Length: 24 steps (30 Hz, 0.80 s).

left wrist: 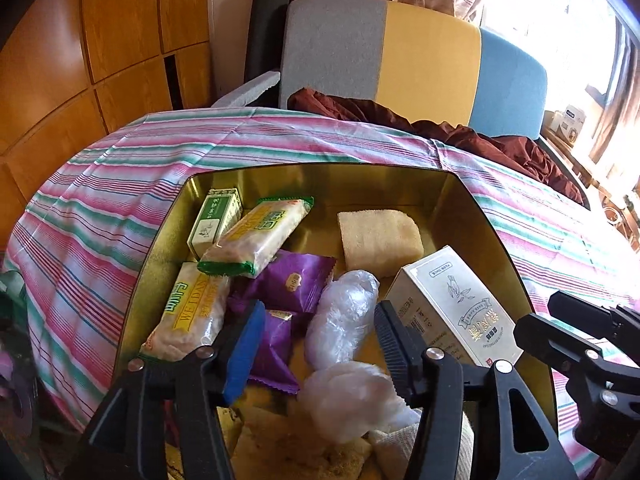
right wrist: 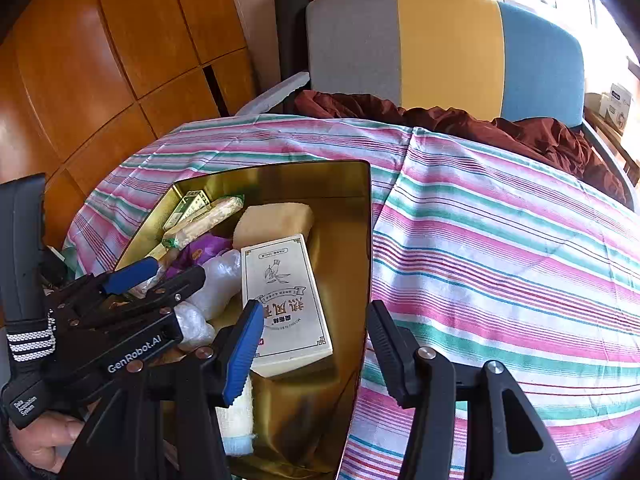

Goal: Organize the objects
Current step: 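Open the left tool over the tray while the right tool lowers the tea box in, then open the right tool and withdraw both tools from the tray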

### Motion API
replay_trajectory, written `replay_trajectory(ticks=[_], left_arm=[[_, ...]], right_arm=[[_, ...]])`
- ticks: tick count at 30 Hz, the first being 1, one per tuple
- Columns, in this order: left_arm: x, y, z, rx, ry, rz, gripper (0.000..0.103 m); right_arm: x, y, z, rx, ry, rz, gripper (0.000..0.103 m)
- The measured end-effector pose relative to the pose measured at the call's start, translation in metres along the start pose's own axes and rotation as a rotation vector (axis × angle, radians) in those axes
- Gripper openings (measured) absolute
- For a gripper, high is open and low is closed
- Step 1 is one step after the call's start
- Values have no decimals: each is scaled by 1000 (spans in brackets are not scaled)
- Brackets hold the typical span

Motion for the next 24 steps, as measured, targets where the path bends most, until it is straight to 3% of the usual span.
replay_trajectory(ticks=[9, 20, 24], left_arm=[[16, -5, 30, -61, -30, 34, 67], [32, 1, 67, -123, -83, 41, 90], [36, 6, 79, -137, -100, 39, 93]], right_arm=[[-1, 2, 9, -57, 57, 7, 54], [3, 4, 30, -155, 125, 22, 62], [9, 10, 33, -157, 119, 32, 62]])
Point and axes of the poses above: each gripper's, at about its wrist camera, not at the fingertips, and z roughly against the way its jaws point, x to its left, y to its underside, the point moved 10 cm from there along -z, roughly the way its jaws point, and after that the axes turned 15 degrees about -z, right-handed, at the moved point
